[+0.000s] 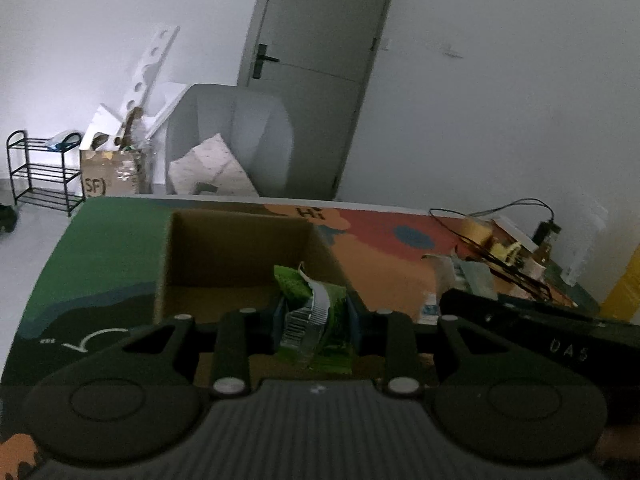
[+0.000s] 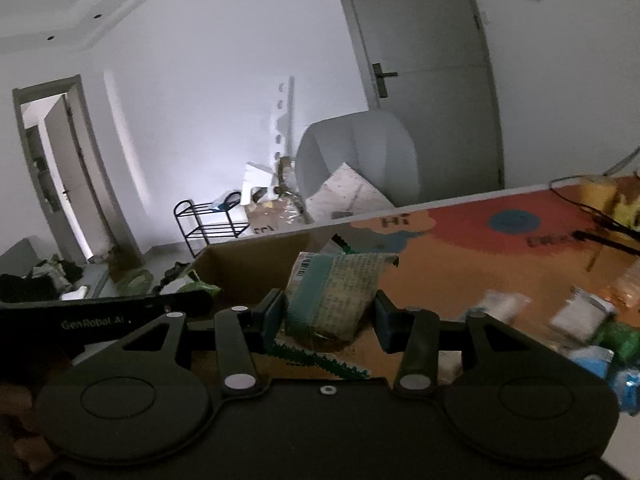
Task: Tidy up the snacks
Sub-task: 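Carry both packets to the cardboard box and release them inside, then return both grippers to the snack pile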
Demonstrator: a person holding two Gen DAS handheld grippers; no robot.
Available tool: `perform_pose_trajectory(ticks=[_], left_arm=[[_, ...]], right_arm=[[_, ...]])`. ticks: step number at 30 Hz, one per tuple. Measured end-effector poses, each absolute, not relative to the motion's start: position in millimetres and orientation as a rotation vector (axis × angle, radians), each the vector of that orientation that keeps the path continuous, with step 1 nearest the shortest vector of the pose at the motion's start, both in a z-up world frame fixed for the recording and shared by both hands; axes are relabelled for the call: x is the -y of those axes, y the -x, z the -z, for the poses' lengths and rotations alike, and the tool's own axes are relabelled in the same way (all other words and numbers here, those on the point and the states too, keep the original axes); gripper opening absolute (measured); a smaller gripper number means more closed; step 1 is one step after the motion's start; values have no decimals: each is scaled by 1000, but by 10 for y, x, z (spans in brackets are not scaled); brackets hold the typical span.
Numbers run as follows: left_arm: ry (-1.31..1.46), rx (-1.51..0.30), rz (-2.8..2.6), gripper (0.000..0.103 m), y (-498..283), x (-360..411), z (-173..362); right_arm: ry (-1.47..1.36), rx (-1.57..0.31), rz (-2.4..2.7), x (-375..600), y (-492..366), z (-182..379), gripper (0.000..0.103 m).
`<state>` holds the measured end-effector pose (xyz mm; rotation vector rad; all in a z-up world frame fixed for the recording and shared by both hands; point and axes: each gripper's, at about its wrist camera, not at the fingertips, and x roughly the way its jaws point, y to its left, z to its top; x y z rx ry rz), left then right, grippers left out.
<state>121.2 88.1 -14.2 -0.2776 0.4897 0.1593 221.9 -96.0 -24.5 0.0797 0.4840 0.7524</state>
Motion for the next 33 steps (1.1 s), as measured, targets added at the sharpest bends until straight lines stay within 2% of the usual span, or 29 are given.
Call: perform_pose_trajectory(ticks=[15, 25, 28, 30, 33], left_arm=[[352, -561, -189, 31, -1265, -1381, 460], [371, -551, -215, 31, -1265, -1532, 412], [378, -545, -233, 37, -1201, -1533, 334], [403, -534, -240, 53, -1145, -1547, 270], [408, -490, -229, 65, -1056, -1516, 185]], right_arm=[[-25, -536, -794, 424, -2223, 318, 45], [-32, -543, -813, 295, -2239, 297, 45], [-56, -549, -814, 290, -2249, 254, 47], [-75, -545, -820, 320, -2238, 220, 51], [-83, -541, -830, 365, -2206, 182, 55]])
